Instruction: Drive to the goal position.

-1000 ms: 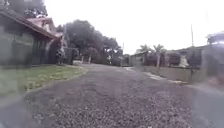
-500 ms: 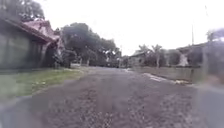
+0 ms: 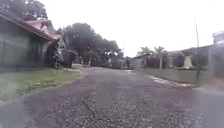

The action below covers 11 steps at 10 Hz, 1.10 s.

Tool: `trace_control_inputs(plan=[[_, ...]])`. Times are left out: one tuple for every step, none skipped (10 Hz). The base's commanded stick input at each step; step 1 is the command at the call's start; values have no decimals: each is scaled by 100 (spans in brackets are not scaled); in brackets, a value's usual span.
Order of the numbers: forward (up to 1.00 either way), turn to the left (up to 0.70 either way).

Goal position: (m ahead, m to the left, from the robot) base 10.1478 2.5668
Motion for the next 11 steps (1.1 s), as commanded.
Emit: trace_control_inputs(plan=[[70, 0], [70, -3], [70, -35], [70, -35], [70, -35], [70, -35], [70, -35], [70, -35], [70, -35], [70, -35], [70, -28]])
